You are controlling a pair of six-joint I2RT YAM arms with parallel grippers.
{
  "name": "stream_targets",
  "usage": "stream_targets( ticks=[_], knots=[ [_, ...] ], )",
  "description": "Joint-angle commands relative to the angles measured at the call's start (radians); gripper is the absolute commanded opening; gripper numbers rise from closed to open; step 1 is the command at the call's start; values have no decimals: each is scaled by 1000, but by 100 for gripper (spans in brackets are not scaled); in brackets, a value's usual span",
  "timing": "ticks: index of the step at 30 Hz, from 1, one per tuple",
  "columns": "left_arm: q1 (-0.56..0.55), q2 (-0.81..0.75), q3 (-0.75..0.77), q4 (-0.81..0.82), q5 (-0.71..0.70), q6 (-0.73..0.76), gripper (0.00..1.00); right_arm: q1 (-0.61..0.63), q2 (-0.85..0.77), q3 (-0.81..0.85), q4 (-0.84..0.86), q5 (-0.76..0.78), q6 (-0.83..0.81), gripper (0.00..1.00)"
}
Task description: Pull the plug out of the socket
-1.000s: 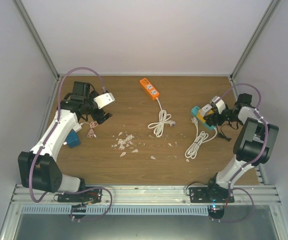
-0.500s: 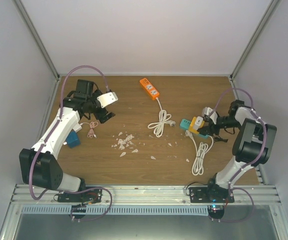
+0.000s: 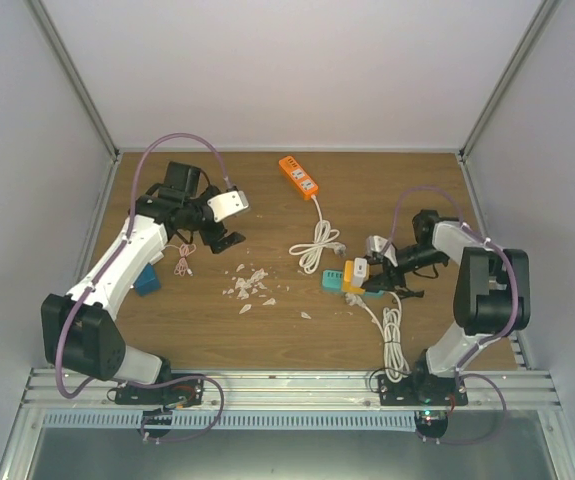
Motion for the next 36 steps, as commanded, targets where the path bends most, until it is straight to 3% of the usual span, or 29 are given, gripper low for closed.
stream_targets(
  ticks=[1,9,17,28,36],
  knots=[
    [-26,-26,-31,11,61,-5,99,87,0,-50,2,49,47,25],
    [-47,-93,-100,23,259,21,99,319,-24,-46,180,-7,259,26],
    [-84,-156,-259,158,446,1,97,499,19,-17,412,-39,522,28],
    [-185,-111,-348,278,511,-19,89,604,36,7,656,-29,757,30],
    [-186,-90,-379,256,511,60,88,666,115,16,736,-25,774,31]
  ],
)
